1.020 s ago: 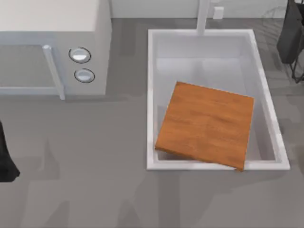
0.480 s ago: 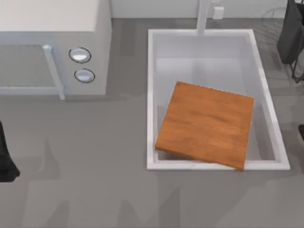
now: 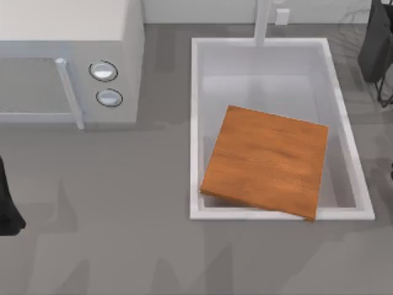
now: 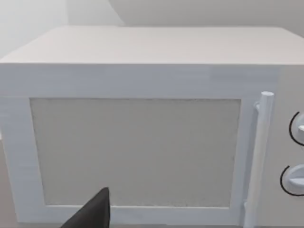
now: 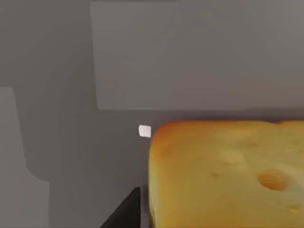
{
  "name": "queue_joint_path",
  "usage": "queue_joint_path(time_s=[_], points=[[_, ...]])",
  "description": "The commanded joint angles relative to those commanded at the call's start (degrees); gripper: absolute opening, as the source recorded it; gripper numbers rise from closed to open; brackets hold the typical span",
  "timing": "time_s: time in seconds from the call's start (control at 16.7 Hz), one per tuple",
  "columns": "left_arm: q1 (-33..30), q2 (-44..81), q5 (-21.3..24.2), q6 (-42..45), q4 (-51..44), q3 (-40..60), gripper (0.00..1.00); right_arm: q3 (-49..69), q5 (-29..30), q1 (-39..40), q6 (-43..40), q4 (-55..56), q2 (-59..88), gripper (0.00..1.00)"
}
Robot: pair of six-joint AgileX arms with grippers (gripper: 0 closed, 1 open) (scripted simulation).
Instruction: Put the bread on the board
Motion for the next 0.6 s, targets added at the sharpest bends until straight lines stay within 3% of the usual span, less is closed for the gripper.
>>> queue_joint_path(time_s=[0.48, 0.6], points=[[0.0, 0.0, 0.0, 0.0, 0.0, 0.0, 1.00, 0.0, 0.0, 0.0, 0.0, 0.0, 0.0, 0.02], [0.0, 0.0, 0.0, 0.0, 0.0, 0.0, 1.00, 0.0, 0.0, 0.0, 0.0, 0.0, 0.0, 0.00]])
